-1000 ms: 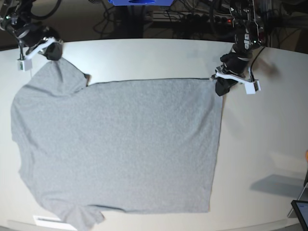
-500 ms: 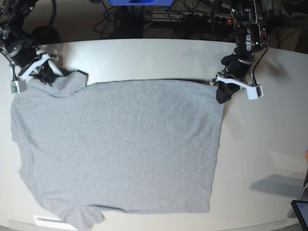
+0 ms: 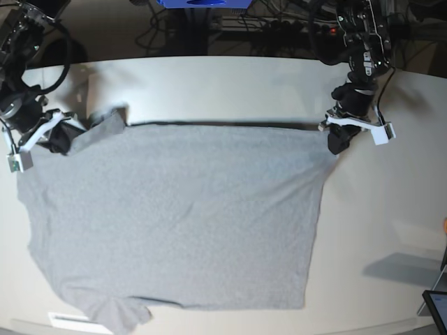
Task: Fold the T-shirt properly
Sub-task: 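Lift the shirt with both grippers and drag it toward the robot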
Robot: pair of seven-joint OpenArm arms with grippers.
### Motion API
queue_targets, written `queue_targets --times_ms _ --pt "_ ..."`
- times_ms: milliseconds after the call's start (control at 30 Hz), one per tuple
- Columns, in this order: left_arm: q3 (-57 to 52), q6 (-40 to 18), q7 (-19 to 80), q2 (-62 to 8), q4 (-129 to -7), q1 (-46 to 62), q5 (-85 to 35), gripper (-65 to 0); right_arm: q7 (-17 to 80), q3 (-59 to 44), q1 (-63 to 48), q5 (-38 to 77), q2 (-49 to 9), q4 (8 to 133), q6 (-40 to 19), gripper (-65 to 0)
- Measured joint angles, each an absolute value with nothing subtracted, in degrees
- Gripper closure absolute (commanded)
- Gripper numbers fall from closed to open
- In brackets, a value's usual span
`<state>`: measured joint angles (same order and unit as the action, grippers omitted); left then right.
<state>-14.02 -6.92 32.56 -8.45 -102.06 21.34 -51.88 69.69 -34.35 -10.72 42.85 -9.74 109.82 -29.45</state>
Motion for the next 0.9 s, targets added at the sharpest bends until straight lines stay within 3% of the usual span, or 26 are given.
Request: queue_targets --times_ms 300,400,900 --pt "-20.53 -6.92 39.83 -4.67 -102.04 19.7 -51.72 0.0 71.13 -28.62 -5.85 42.46 -11.84 108.6 -29.36 -0.3" --pt "-20.58 -6.92 39.9 -4.21 -102.04 19.81 -51.72 0.0 71.24 -27.38 -4.82 42.13 -11.81 107.31 -27.03 -0.3" --pt "-20.14 -6.9 39.88 -3.22 -102.06 20.08 -51.68 0.0 71.2 -23.86 2.02 42.7 -13.52 104.33 -26.48 -0.3"
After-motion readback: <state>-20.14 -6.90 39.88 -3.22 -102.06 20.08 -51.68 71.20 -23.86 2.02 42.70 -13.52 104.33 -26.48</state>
